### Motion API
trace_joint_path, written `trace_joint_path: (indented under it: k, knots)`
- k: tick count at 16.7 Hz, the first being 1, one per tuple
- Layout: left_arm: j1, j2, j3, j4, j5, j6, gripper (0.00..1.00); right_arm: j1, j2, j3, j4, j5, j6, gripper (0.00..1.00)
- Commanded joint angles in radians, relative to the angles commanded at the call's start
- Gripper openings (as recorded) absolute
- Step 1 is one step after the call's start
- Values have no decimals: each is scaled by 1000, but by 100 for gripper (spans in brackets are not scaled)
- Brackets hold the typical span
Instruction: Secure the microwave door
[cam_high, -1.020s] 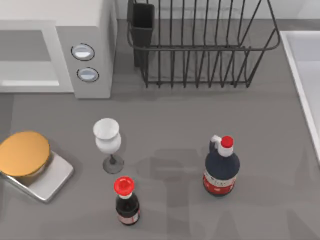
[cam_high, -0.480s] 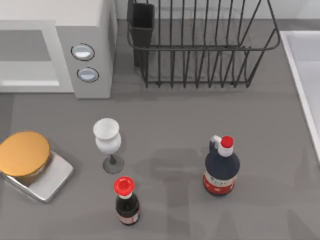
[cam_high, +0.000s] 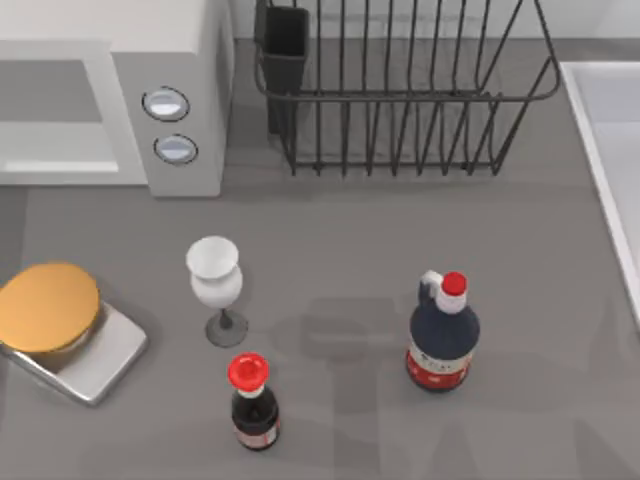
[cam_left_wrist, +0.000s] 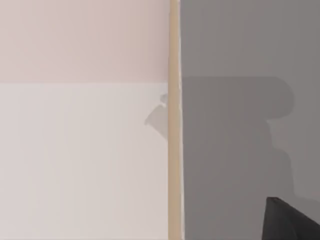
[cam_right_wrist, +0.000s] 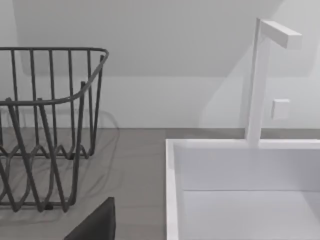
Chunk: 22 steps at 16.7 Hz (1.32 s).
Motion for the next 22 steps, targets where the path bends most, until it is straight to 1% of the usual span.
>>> trace_joint_path:
  k: [2,5,7,9,14,16,18,22]
  knots:
    - [-52,-50,-53,34,-24,-69,0,0,0,0,0,0,0,100]
    - [-105,-176,-200,75,-50,-144,0,0,0,0,0,0,0,100]
    - [-117,-256,-298,92,-61,-149,0,0,0,0,0,0,0,100]
    - [-118,-306,-357,100,-70,-132,0,0,0,0,0,0,0,100]
    - [-114,-318,-369,101,-71,-122,0,0,0,0,0,0,0,100]
    - [-130,-331,-363,104,-75,-128,0,0,0,0,0,0,0,100]
    - [-186,-383,-365,122,-100,-157,0,0,0,0,0,0,0,100]
    - [-366,-545,-410,165,-175,-259,0,0,0,0,0,0,0,100]
